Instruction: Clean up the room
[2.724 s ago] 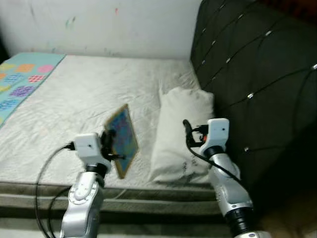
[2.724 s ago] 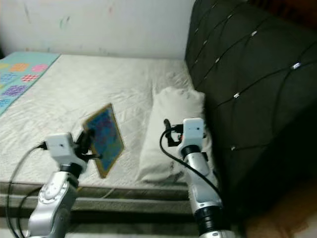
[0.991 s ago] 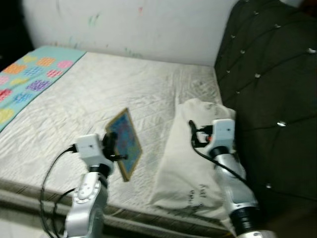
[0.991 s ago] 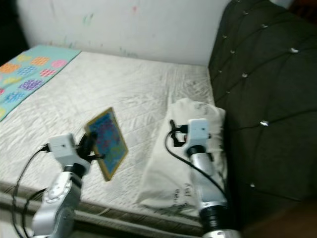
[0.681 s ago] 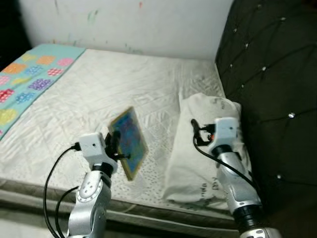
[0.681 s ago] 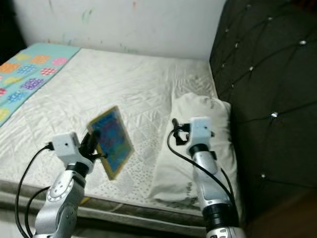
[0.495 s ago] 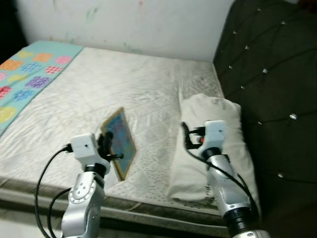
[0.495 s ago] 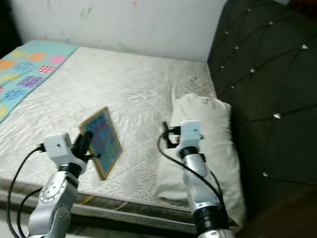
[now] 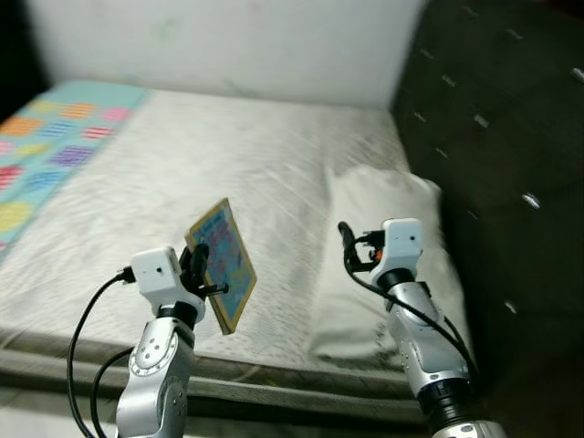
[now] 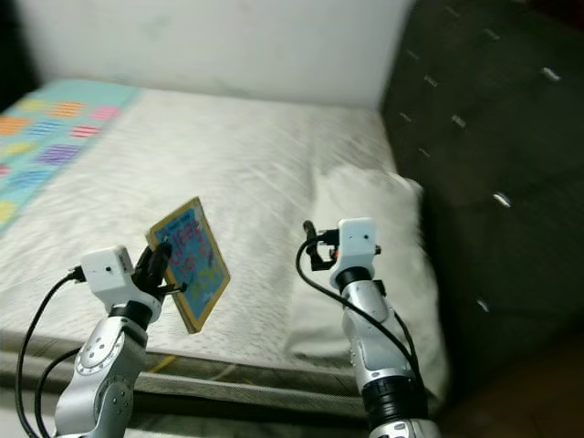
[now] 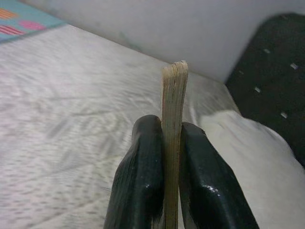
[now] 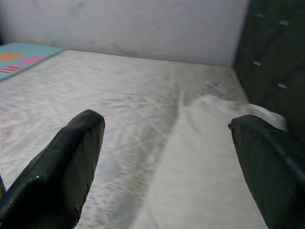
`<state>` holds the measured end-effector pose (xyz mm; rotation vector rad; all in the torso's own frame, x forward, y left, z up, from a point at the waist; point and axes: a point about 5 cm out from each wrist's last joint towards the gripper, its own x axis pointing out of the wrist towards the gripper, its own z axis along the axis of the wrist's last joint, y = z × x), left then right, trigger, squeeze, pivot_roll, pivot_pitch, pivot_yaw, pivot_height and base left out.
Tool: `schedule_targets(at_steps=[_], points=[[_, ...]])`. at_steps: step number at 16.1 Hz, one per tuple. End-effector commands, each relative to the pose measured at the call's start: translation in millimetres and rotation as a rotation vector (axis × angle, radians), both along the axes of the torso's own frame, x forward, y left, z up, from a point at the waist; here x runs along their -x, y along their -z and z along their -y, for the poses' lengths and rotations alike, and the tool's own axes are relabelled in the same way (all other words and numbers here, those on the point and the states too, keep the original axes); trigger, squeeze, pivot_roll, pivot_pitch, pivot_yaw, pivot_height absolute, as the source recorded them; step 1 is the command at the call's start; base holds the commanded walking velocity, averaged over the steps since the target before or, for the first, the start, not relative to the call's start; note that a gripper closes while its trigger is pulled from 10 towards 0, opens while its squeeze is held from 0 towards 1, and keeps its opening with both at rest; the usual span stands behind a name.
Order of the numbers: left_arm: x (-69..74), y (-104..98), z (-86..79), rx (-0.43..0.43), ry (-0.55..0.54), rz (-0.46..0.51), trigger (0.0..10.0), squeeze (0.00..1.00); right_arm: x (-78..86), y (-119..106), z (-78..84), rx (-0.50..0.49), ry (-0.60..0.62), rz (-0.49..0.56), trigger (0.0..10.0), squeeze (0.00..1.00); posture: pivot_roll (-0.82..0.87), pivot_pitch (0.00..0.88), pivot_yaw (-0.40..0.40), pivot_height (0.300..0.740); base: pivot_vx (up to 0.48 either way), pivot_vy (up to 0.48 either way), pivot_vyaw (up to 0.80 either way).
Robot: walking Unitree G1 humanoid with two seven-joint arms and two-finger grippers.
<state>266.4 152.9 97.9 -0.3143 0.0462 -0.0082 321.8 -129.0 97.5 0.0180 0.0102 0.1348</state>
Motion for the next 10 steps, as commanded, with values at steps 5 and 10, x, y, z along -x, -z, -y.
schedule_targets(at_steps=[5, 10], points=[[-2.4, -9.2, 3.0, -0.009, 0.005, 0.035, 10.0, 0.00, -0.7, -0.9, 4.9, 0.000, 0.010, -0.006, 10.0, 0.00, -0.07, 0.000, -0.024, 0.740, 0.000, 0.000, -0.80], [-1.6, -7.6, 1.5, -0.010, -0.012, 0.024, 10.0, 0.00, 0.1, 0.1, 6.2, 0.005, 0.010, -0.008, 10.0, 0.00, -0.07, 0.000, -0.024, 0.740, 0.000, 0.000, -0.80]])
